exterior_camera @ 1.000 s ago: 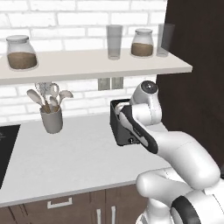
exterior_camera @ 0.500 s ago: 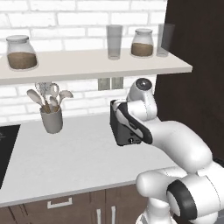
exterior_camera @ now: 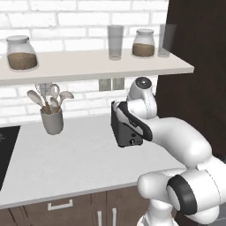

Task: Start the toaster. Once the lever pops up, take the bread to the plate on the dining counter.

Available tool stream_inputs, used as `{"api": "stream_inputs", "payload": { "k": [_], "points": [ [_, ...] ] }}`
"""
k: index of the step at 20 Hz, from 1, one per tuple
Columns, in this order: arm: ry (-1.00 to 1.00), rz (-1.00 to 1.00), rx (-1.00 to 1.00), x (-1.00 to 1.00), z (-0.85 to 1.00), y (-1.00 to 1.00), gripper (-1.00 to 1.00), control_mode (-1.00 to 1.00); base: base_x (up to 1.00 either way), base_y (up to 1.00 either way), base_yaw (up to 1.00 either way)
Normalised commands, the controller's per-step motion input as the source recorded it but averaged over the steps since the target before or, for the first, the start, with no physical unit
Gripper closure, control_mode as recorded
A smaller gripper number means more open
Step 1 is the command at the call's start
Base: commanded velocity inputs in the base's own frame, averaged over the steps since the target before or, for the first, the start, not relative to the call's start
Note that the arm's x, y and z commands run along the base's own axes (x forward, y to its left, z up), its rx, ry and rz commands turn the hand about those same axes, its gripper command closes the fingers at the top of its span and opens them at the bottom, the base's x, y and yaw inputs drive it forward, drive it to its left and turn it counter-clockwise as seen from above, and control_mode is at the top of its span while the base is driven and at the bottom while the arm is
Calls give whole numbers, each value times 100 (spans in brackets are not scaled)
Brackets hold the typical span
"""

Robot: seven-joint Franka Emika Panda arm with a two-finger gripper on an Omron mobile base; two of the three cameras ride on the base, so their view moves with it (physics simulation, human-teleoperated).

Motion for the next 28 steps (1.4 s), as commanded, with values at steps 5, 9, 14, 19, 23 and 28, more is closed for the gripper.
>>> {"api": "stream_inputs", "payload": {
  "k": [5,9,14,19,23,28],
  "points": [
    [0,0,0,0,-1,0,-100,-100,0,0,0],
    [0,0,0,0,0,0,-100,-100,0,0,0],
    [0,0,0,0,0,0,-100,-100,0,0,0],
    [-1,0,0,0,0,0,-100,-100,0,0,0],
    [0,0,0,-1,0,0,-100,-100,0,0,0],
    [-3,0,0,-5,0,-1,-100,-100,0,0,0]
  ]
}}
